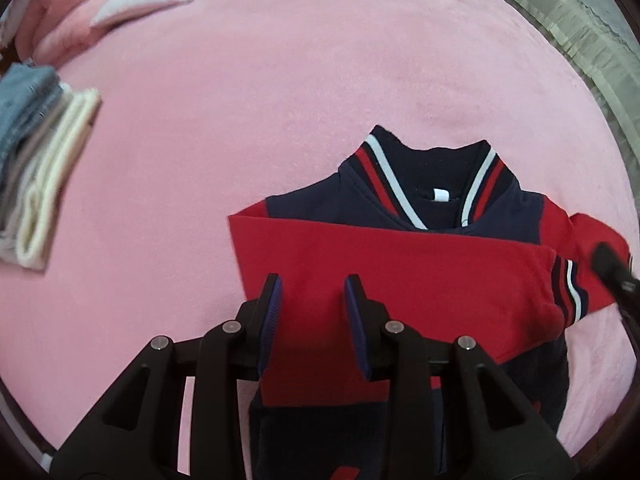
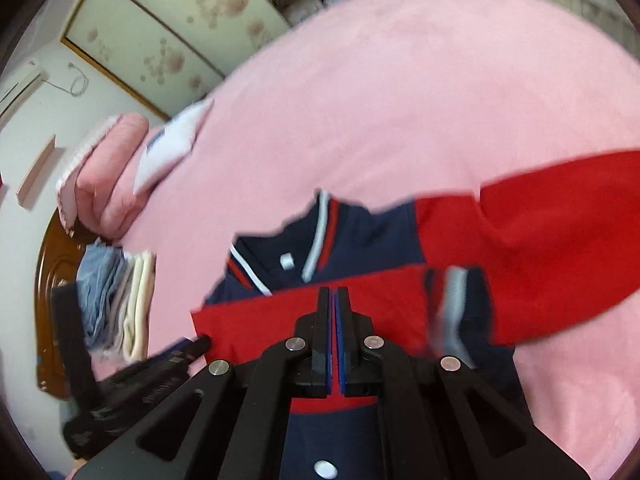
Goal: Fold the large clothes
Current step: 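Lower the sleeve onto the jacket and open the left tool, then grasp the other red sleeve cuff with the right tool and lift it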
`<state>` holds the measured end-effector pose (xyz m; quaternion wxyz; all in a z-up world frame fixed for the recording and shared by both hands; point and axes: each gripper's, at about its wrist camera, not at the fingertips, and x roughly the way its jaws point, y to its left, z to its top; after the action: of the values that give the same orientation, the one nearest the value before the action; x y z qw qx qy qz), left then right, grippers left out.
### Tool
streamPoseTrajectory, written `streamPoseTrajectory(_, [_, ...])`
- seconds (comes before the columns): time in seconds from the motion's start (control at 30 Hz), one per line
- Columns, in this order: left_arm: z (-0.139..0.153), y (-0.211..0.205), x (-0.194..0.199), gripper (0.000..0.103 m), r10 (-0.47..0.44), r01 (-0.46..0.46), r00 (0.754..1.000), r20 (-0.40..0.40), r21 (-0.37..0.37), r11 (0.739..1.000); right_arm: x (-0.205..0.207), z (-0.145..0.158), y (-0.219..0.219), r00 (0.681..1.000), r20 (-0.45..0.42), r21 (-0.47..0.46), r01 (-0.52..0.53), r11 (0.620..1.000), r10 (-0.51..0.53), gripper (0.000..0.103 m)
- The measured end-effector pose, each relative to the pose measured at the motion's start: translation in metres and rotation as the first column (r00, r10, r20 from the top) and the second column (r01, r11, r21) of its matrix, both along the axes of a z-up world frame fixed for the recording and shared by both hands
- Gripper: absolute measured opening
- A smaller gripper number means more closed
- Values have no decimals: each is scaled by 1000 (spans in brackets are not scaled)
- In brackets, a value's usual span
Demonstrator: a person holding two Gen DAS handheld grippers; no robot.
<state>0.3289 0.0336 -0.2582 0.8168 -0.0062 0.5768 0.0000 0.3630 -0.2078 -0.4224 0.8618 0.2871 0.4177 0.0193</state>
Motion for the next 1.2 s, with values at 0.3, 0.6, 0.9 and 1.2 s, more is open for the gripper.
streamPoseTrajectory(0.3, [-44, 55, 18, 32, 55, -56, 998, -40, -36, 998, -13, -42, -35, 982, -180, -32, 50, 998, -55, 4])
streamPoseTrajectory(0.6, [-52, 64, 17, 34, -9, 9, 1000, -4, -70, 997, -3, -103, -91, 899, -163, 21, 415, 909, -407, 4])
streamPoseTrajectory(0.9, [-4, 67, -5, 34, 33, -30, 997, 68, -46, 998, -41, -78, -88, 903, -225, 33, 384, 923, -367, 8])
streamPoseTrajectory(1.2, [-7, 12, -73, 62, -12, 9, 999, -47, -62, 998, -60, -85, -42, 917, -310, 2, 265, 964, -251, 48])
